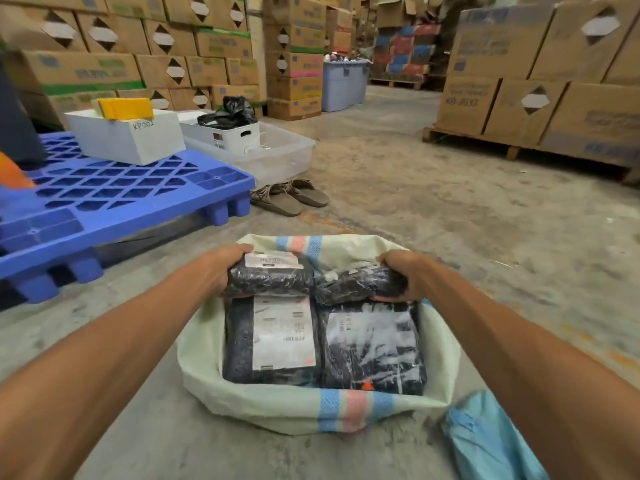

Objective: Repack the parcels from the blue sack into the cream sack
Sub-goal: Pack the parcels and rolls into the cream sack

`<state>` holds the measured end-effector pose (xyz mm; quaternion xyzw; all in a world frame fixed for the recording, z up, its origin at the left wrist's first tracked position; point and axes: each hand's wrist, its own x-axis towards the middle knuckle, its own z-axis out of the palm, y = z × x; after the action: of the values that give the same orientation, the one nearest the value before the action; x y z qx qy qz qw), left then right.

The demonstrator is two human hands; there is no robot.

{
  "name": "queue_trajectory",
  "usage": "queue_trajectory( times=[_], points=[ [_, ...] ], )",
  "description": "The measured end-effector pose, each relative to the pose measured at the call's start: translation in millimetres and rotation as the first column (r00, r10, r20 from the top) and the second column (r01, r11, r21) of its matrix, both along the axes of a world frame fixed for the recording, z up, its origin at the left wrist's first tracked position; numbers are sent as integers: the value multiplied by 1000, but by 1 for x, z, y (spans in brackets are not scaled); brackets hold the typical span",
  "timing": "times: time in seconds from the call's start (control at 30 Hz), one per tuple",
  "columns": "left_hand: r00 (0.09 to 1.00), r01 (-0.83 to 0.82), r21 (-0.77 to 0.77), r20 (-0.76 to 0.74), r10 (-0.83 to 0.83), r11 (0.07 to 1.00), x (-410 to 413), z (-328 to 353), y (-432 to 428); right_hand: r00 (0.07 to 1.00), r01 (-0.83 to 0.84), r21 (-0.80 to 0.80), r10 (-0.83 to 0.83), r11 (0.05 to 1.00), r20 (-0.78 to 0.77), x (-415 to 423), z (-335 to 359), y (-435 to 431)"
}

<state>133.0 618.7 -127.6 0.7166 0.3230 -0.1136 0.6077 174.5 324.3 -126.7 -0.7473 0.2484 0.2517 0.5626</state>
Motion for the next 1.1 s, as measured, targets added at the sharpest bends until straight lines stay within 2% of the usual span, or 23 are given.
queue_trajectory(
  times=[0.03, 0.07, 0.1, 0.13, 0.17, 0.2, 0.23, 0.3, 0.4, 0.43, 0.57, 0.67, 0.8, 0.9, 0.97, 1.03, 1.1],
  points=[
    [999, -21, -1, 47, 21, 1000, 13, -10, 1, 999, 12, -31, -11, 999, 31, 4, -8, 5],
    [997, -53, 75, 67, 48, 996, 24, -18, 2, 995, 27, -83, -19, 996, 95, 7, -13, 8],
    [998, -53, 246, 57, 40, 968, 30, -23, 2, 983, 42, -180, -9, 983, 181, 8, -19, 10],
    [998, -36, 494, 59, 8, 868, 27, -21, 0, 963, 56, -335, 39, 941, 268, 8, -20, 11],
    [997, -6, 724, 58, -53, 690, 24, -19, -4, 938, 73, -508, 113, 858, 326, 6, -23, 12],
    [993, 18, 849, 45, -105, 527, 20, -16, -9, 919, 96, -640, 178, 763, 351, 4, -25, 14],
    [990, 36, 894, 29, -139, 446, 19, -16, -12, 909, 112, -710, 216, 696, 355, 2, -27, 15],
    [986, 85, 915, -22, -163, 395, 15, -12, -15, 903, 131, -773, 247, 621, 352, -1, -30, 18],
    [972, 179, 871, -83, -222, 457, 9, -12, -13, 895, 70, -878, 359, 473, 265, -8, -29, 18],
    [967, 188, 852, -74, -243, 489, 6, -13, -13, 890, 55, -886, 380, 460, 253, -10, -30, 15],
    [963, 164, 839, -23, -267, 520, -32, -4, -19, 812, 94, -853, 457, 513, 364, -48, -27, 10],
    [942, 174, 825, 21, -336, 538, -71, 15, -21, 680, 136, -828, 557, 543, 477, -91, -16, 7],
    [859, 315, 795, -7, -511, 518, -146, 36, -8, 528, -70, -787, 693, 612, 492, -166, -1, 3],
    [815, 441, 720, -73, -575, 535, -215, 45, 5, 491, -250, -705, 715, 663, 498, -238, 15, 3],
    [764, 523, 687, -115, -635, 505, -263, 45, 15, 484, -369, -645, 730, 670, 482, -287, 18, 3],
    [681, 644, 632, -216, -699, 432, -309, 37, 31, 472, -500, -599, 777, 625, 417, -333, 11, 0],
    [565, 774, 547, -373, -736, 318, -355, 24, 58, 404, -653, -581, 872, 486, 277, -377, 8, -1]
  ],
)
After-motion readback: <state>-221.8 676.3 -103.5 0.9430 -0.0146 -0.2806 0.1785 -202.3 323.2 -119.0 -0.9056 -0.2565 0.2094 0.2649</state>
